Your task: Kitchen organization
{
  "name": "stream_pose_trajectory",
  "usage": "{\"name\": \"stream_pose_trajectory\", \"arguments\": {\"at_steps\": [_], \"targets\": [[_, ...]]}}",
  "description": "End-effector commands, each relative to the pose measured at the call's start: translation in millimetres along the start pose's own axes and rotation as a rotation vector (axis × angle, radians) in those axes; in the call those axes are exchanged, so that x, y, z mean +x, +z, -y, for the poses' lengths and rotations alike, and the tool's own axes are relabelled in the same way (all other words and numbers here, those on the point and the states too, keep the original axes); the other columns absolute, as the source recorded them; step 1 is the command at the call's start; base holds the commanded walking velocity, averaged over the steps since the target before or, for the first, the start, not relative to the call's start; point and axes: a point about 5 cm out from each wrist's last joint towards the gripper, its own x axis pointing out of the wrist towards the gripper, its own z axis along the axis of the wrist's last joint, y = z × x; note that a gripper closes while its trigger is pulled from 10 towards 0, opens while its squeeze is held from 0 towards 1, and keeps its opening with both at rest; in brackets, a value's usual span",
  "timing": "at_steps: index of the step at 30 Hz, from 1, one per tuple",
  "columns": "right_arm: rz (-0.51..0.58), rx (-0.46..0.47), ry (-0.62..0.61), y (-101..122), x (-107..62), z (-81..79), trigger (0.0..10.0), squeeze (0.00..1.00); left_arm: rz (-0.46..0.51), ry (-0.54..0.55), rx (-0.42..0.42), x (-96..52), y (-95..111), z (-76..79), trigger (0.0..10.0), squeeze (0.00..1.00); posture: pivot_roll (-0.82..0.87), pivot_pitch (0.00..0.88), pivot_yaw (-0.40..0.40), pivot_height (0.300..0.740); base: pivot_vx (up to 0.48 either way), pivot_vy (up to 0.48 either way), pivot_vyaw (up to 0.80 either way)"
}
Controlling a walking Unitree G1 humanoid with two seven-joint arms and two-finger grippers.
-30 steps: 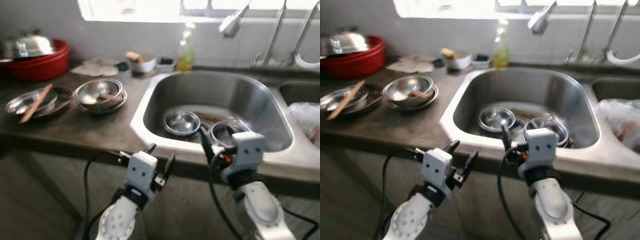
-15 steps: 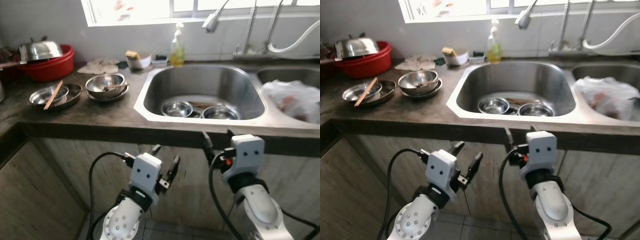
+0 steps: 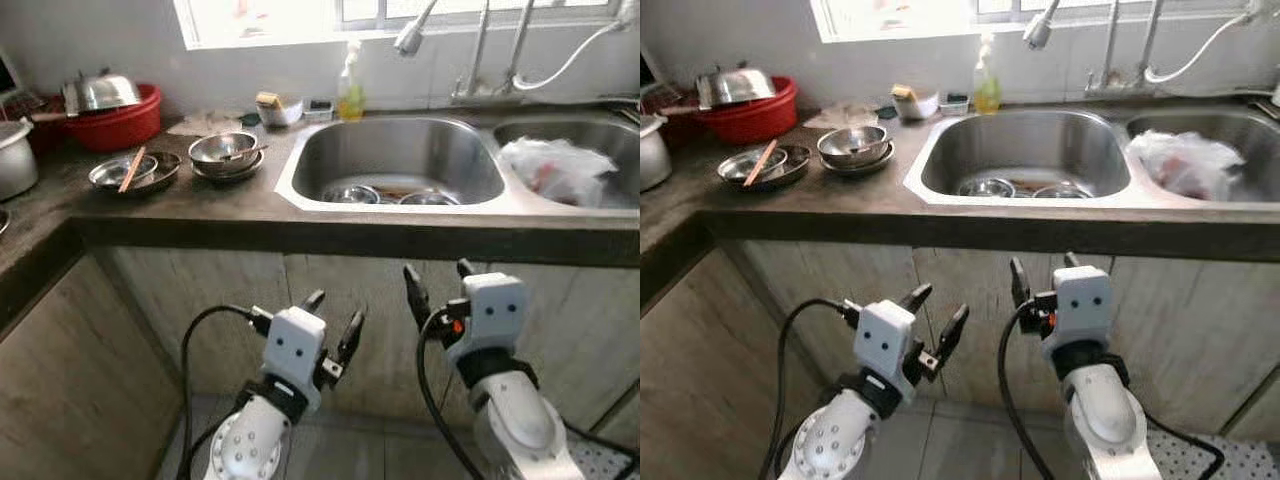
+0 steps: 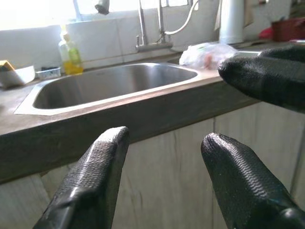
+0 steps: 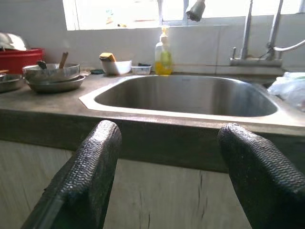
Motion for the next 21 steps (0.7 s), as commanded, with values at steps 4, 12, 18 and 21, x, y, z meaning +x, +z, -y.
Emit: {"name": "stream_pose_trajectory", "arguments": {"at_steps": [4,12,18,21], "targets": [[0.022,-0.007,0.035,3.9,2.7,-5.5,10.0,0.00,0.003,0.011,0.012,-1.9,0.9,-3.9,10.0,0.00,0.08,0.065,0.016,0.740,0.000,0.000,0.80],[0.023,-0.012,0.050,3.8,3.6,-6.6,10.0,0.00,-0.008,0.013,0.017,-2.1,-1.2,-4.4,10.0,0.00,0.07,0.060,0.018,0.740,0.187,0.000,0.80],[0.026,-0.006,0.049,3.2,6.2,-6.3,10.0,0.00,-0.004,0.017,0.010,0.0,-1.2,-3.7,10.0,0.00,0.08,0.049,0.011,0.740,0.259,0.000,0.80],[0.027,-0.002,0.051,2.8,7.4,-6.6,10.0,0.00,-0.003,0.019,0.011,1.0,-1.2,-4.0,10.0,0.00,0.08,0.048,0.010,0.740,0.294,0.000,0.80]]}}
